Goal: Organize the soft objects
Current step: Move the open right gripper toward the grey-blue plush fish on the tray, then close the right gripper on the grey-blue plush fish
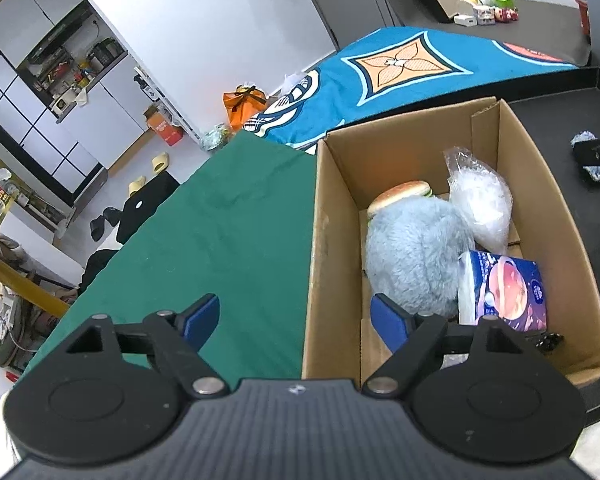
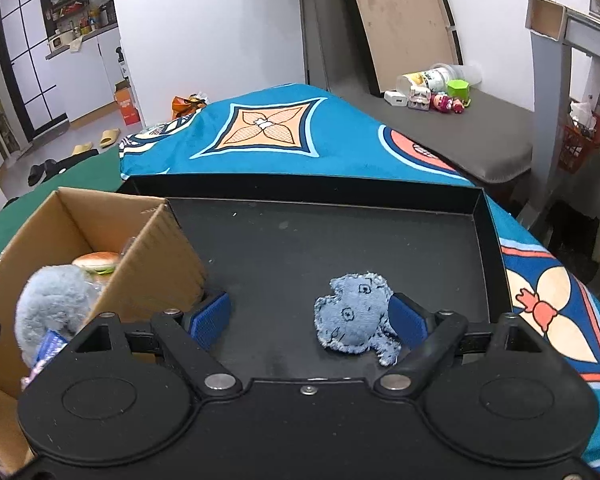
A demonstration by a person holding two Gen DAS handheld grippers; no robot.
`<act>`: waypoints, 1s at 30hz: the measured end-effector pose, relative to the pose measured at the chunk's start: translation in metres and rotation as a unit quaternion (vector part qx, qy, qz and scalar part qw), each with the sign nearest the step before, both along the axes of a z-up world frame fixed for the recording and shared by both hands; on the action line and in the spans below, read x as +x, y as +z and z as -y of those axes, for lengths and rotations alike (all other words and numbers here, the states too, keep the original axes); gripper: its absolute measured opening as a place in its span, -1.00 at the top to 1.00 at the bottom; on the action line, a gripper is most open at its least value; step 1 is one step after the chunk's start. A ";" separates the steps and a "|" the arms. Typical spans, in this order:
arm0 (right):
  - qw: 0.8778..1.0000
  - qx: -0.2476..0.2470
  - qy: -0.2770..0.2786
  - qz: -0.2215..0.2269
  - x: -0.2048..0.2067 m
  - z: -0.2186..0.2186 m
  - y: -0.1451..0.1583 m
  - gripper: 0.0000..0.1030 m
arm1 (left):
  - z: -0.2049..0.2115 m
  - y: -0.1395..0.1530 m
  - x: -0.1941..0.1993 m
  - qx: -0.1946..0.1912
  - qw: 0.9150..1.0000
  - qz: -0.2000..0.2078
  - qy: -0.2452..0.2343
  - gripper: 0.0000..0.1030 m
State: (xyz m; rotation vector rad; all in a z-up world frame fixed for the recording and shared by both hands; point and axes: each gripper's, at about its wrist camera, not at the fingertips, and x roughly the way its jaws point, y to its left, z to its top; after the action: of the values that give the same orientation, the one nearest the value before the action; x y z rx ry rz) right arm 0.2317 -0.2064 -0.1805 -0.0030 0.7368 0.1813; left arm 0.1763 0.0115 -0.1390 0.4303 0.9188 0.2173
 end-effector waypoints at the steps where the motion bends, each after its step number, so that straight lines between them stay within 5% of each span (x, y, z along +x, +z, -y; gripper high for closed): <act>1: 1.000 -0.002 0.002 0.001 0.001 -0.001 -0.001 -0.58 | 0.001 0.000 0.000 0.004 1.000 0.003 0.000 -0.59; 17: 0.999 -0.034 -0.013 -0.036 0.022 -0.002 -0.034 -0.21 | 0.005 -0.004 0.008 0.009 1.000 0.007 0.007 -0.60; 21: 0.998 -0.051 -0.012 -0.034 0.021 -0.001 -0.043 -0.04 | 0.002 -0.006 0.010 0.001 1.000 0.003 0.009 -0.60; 26: 0.998 -0.046 -0.018 -0.032 0.021 0.003 -0.036 0.40 | 0.002 -0.006 0.009 -0.002 1.000 0.004 0.008 -0.60; 30: 0.998 -0.050 -0.015 -0.021 0.017 0.003 -0.030 0.43 | 0.000 -0.003 0.007 -0.008 1.000 0.008 0.009 -0.60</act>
State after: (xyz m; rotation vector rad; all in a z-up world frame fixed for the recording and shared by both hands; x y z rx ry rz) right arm 0.2488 -0.2092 -0.2107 -0.0832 0.7864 0.1167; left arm 0.1828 0.0111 -0.1417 0.4042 0.9085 0.2300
